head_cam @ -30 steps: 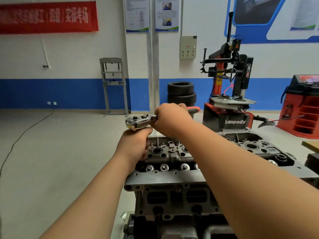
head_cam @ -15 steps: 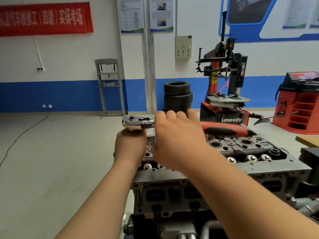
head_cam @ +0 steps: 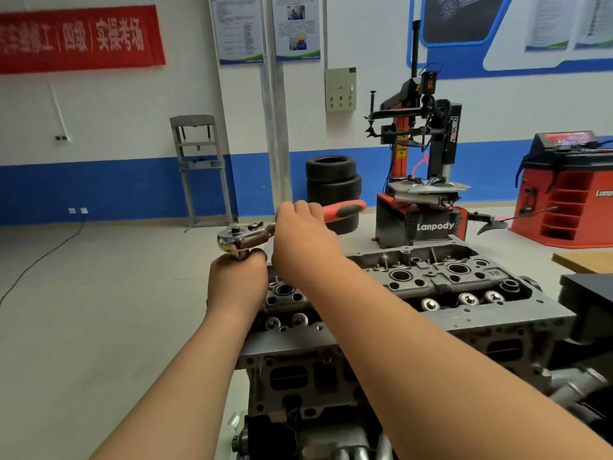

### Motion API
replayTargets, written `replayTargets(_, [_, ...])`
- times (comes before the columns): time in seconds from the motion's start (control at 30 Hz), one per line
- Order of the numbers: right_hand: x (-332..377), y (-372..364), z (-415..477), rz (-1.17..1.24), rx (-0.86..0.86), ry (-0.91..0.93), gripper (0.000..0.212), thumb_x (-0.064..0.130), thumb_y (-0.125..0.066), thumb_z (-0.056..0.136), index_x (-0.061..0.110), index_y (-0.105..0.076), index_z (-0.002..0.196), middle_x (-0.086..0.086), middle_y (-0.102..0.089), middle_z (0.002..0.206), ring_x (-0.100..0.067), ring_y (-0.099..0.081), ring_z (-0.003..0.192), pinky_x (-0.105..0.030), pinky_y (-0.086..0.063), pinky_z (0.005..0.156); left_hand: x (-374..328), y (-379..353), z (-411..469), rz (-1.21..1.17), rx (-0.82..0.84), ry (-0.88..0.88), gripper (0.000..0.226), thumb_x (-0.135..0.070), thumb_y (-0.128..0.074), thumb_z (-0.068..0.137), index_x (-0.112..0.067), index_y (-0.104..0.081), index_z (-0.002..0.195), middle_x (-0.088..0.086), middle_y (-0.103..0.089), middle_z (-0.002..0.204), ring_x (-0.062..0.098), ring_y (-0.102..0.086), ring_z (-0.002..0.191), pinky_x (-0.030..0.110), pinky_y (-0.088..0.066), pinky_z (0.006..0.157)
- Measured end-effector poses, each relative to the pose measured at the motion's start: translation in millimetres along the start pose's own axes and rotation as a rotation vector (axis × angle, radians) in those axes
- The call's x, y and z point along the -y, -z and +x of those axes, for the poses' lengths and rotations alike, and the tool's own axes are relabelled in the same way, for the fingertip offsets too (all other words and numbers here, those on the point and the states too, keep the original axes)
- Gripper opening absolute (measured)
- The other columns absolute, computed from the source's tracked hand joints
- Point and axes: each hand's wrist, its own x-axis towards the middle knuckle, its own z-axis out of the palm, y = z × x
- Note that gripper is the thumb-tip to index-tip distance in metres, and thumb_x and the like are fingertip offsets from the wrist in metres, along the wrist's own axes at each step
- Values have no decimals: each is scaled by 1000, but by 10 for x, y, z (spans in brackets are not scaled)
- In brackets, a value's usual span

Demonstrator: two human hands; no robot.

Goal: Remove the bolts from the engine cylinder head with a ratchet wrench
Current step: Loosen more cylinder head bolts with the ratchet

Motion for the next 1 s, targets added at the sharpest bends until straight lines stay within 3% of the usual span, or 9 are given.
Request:
replayTargets(0.1, [-7,162,-507,-172,-48,-3,62,9,-57,81,14,-22,132,-11,-25,124,-29,-20,116,-38,-44,74,40,-29,70,41,-41,-57,25,-18,-49,87,-9,-56,65,13,-56,60,33,-52,60,34,-40,61])
replayTargets(0.17, [59,231,-834,-203,-63,112,72,14,-51,86,9,-6,141,-12,-14,124,-30,-11,111,-35,-35,69,101,-25,91,51,-68,-151,21,-17,-43,93,-12,-56,78,7,-58,69,25,-53,64,27,-37,56])
replayTargets(0.27, [224,249,-1079,-188,-58,254,76,17,-42,93,2,12,145,-12,0,127,-29,-2,110,-36,-28,67,155,-42,7,-109,116,-215,18,-16,-50,98,-1,-57,92,18,-60,92,32,-58,85,32,-44,71])
replayTargets(0.33, [228,244,-1034,-204,-88,217,73,18,-45,91,4,4,145,-13,-8,125,-28,-6,108,-36,-29,66,133,-5,-16,-93,42,-218,13,-7,-47,99,1,-56,95,27,-60,104,42,-58,91,32,-44,73])
replayTargets(0.4, [93,245,-871,-165,-142,147,59,18,-51,87,12,-19,136,-9,-24,112,-26,-16,105,-32,-30,66,89,-7,2,-86,-48,-174,16,-8,-50,96,2,-62,93,31,-64,102,46,-60,94,31,-44,70])
replayTargets(0.53, [-163,193,-321,-47,-104,119,25,21,-57,85,17,-44,106,-3,-46,104,-23,-34,103,-28,-28,76,55,4,34,-36,33,-84,25,-23,-62,81,-16,-62,58,6,-59,53,28,-58,55,34,-44,59])
replayTargets(0.63, [-58,107,102,-74,43,145,13,21,-56,87,17,-48,96,-4,-46,92,-24,-39,100,-32,-33,79,75,53,18,-78,100,-44,23,-26,-62,78,-22,-62,56,1,-50,44,21,-49,44,36,-43,56])
replayTargets(0.8, [96,28,359,-227,121,174,11,23,-53,90,16,-48,83,0,-41,72,-24,-42,90,-36,-29,72,36,2,58,11,-60,-57,17,-13,-48,80,-3,-62,76,15,-58,63,34,-54,61,37,-41,57])
replayTargets(1.0, [-66,146,-82,-141,3,78,26,20,-60,85,17,-37,97,-4,-46,102,-22,-35,101,-34,-34,67,63,-53,98,101,-131,-130,20,-8,-48,88,-6,-65,77,12,-62,70,31,-55,65,29,-37,57])
